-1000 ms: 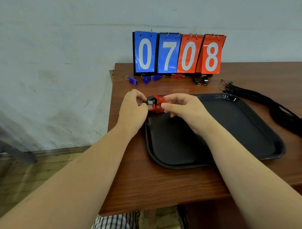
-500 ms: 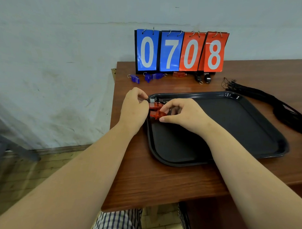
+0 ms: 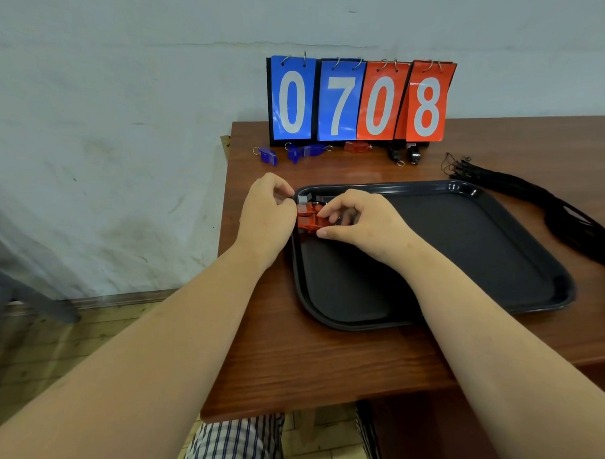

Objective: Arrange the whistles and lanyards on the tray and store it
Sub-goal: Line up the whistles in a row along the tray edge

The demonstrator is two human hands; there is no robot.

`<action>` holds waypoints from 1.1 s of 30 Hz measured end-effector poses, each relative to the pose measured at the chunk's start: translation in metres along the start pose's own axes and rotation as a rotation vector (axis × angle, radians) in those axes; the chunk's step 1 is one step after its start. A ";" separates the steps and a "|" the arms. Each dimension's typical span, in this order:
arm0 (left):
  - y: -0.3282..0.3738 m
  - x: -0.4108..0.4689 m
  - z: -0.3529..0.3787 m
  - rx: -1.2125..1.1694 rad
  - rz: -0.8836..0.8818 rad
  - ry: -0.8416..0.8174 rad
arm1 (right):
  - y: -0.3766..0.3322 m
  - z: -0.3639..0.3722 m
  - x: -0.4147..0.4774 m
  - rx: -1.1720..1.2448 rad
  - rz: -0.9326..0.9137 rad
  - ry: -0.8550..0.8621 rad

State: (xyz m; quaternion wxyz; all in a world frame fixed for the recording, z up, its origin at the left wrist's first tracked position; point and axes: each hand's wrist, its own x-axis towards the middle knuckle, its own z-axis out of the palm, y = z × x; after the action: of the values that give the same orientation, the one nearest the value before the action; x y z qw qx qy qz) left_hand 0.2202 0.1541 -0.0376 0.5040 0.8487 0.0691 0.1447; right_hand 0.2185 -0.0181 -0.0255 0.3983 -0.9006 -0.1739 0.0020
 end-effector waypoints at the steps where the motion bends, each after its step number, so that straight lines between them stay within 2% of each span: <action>1: 0.000 0.000 0.000 -0.001 0.000 0.000 | 0.000 0.000 0.000 -0.003 0.003 0.001; 33: 0.003 -0.002 -0.001 -0.009 -0.025 -0.009 | 0.001 0.002 0.002 0.000 0.031 0.046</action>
State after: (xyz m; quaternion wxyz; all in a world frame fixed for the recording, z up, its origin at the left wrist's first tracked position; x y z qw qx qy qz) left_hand 0.2181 0.1532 -0.0346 0.5100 0.8460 0.0768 0.1350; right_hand 0.2201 -0.0167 -0.0277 0.4019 -0.9031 -0.1510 -0.0124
